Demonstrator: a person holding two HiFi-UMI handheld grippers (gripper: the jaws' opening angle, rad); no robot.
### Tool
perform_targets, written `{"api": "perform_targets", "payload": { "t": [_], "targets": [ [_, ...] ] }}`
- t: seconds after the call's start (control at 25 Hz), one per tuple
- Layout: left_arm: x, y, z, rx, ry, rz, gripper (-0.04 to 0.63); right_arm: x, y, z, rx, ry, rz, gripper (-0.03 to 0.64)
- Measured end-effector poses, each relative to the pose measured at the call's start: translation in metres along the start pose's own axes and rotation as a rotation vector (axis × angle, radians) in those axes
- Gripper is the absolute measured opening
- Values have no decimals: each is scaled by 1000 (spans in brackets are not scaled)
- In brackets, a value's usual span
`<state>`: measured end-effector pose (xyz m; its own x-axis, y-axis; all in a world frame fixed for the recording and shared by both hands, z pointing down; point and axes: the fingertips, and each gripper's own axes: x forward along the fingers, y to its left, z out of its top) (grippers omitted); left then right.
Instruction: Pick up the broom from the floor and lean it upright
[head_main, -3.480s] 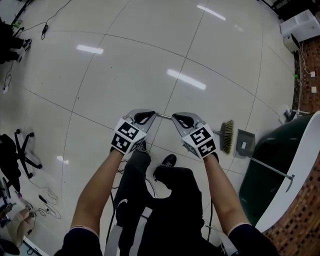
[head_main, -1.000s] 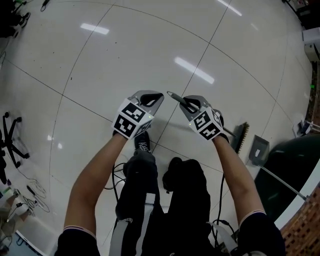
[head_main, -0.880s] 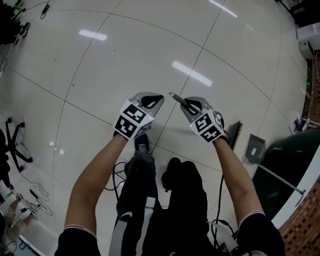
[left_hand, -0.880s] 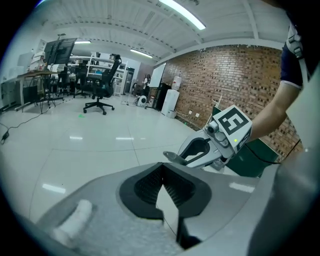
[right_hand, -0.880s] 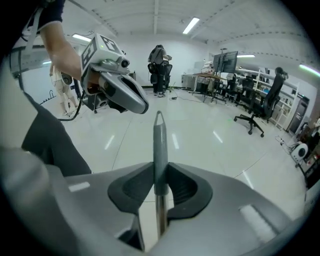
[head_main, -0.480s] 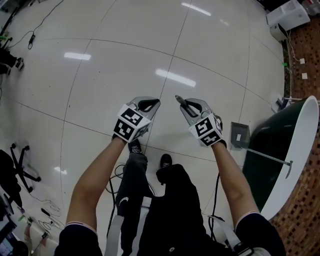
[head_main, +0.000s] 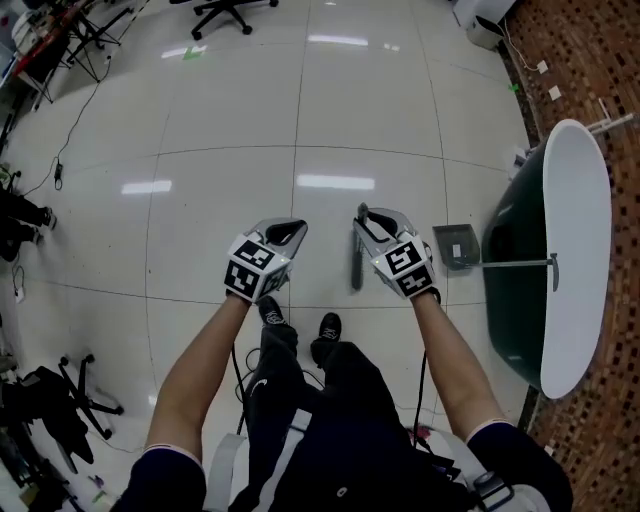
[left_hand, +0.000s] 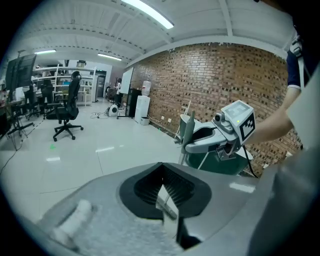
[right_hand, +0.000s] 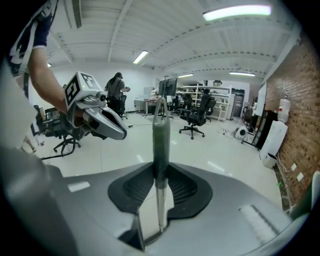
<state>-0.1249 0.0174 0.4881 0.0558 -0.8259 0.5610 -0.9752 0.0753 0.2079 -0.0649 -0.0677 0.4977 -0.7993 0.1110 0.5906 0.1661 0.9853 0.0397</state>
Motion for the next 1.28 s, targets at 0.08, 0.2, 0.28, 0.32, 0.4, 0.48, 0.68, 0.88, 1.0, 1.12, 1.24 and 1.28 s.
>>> {"api": "perform_targets", "payload": {
  "t": [0.08, 0.2, 0.28, 0.32, 0.4, 0.48, 0.68, 0.88, 1.0, 1.12, 1.24, 1.28],
  "targets": [
    [0, -23, 24, 25, -13, -17, 0, -30, -12, 1, 65, -26, -49, 89],
    [4, -61, 39, 77, 0, -74, 0, -70, -21, -10, 181, -63, -122, 89],
    [11, -86, 40, 104, 24, -117, 0, -94, -22, -19, 238, -81, -151, 89],
    [15, -98, 42, 117, 34, -137, 0, -105, -23, -20, 258, -91, -164, 89],
    [24, -116, 50, 142, 42, -176, 0, -124, -27, -20, 290, -110, -195, 89],
    [34, -132, 60, 162, 40, -215, 0, -139, -33, -21, 314, -119, -228, 89],
    [66, -163, 77, 210, 46, -341, 0, -161, -53, -35, 368, -98, -317, 89],
    [112, -174, 90, 272, 87, -467, 0, -194, -102, -54, 457, -81, -477, 89],
    [139, -178, 110, 314, 95, -536, 0, -216, -127, -63, 505, -69, -567, 89],
    [161, -183, 139, 347, 87, -619, 0, -234, -152, -63, 539, -68, -666, 89],
    [183, -188, 160, 393, 94, -684, 0, -250, -176, -64, 573, -85, -763, 89],
    [191, -193, 167, 410, 95, -704, 0, -258, -185, -67, 584, -90, -794, 89]
  ]
}}
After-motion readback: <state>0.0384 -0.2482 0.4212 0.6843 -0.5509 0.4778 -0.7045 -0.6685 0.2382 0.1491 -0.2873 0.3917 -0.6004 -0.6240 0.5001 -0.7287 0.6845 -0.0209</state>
